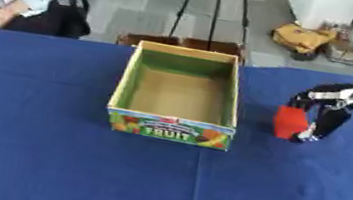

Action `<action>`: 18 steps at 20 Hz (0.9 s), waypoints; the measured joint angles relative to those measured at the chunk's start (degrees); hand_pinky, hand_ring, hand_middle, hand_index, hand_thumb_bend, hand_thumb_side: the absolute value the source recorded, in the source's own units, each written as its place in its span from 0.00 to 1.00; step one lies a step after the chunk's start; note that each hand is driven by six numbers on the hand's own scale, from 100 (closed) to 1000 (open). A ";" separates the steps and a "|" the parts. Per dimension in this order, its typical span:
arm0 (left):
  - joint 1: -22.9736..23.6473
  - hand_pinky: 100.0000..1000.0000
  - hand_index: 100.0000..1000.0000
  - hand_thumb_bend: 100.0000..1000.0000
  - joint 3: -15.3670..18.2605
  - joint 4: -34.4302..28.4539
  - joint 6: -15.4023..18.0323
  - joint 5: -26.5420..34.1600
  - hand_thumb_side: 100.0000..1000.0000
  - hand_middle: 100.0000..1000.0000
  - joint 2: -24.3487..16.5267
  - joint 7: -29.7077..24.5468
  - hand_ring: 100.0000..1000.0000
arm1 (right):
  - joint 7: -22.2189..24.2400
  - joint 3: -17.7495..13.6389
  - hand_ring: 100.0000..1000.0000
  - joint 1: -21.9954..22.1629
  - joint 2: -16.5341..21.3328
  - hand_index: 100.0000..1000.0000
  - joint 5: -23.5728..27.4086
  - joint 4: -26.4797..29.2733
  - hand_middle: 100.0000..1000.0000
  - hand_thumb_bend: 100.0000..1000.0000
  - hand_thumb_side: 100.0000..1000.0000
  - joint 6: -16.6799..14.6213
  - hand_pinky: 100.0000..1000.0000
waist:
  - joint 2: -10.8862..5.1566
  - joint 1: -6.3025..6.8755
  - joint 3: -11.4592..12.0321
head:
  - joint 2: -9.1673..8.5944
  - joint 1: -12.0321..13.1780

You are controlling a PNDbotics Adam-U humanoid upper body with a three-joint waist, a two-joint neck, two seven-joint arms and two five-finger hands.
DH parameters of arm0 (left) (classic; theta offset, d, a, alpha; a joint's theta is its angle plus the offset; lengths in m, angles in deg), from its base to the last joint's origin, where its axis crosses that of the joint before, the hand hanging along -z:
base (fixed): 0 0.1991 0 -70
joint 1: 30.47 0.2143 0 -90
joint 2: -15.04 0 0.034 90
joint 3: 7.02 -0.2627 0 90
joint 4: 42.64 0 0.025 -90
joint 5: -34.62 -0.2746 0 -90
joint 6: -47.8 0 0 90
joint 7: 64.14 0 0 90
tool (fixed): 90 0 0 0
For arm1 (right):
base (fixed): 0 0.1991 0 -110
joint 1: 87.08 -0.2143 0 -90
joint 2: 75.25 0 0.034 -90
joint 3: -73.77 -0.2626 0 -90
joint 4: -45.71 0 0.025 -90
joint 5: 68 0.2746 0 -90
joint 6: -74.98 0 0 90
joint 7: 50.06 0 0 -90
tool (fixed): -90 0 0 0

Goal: Pick up objects on the table and place them in the box.

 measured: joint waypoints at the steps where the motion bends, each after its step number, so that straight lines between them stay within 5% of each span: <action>1: -0.01 0.69 0.93 0.00 0.00 0.00 0.00 0.01 0.93 0.81 0.00 0.00 0.84 | -0.35 -0.01 0.88 0.13 -0.15 0.91 -0.06 -0.18 0.81 0.38 0.29 -0.03 0.75 | 0.01 0.00 0.00 | -0.01 -0.02; 7: -0.02 0.69 0.93 0.00 0.00 0.00 -0.02 0.09 0.93 0.81 0.00 0.01 0.84 | -4.10 -0.07 0.78 0.23 -0.52 0.80 -0.37 -1.01 0.69 0.30 0.29 0.22 0.61 | 0.05 0.00 0.03 | -0.03 -0.07; 13: -0.04 0.69 0.93 0.00 0.00 0.00 -0.16 0.15 0.93 0.81 0.00 0.09 0.84 | -10.38 -0.36 0.68 0.24 -1.06 0.72 -0.56 -1.55 0.62 0.00 0.23 1.22 0.48 | 0.22 0.02 0.13 | -0.03 -0.22; 18: -0.04 0.69 0.93 0.00 -0.01 0.00 -0.22 0.16 0.93 0.81 0.00 0.11 0.84 | -13.65 -0.35 0.56 0.21 -1.33 0.60 -0.55 -2.09 0.51 0.00 0.19 2.07 0.32 | 0.25 0.00 0.12 | -0.03 -0.37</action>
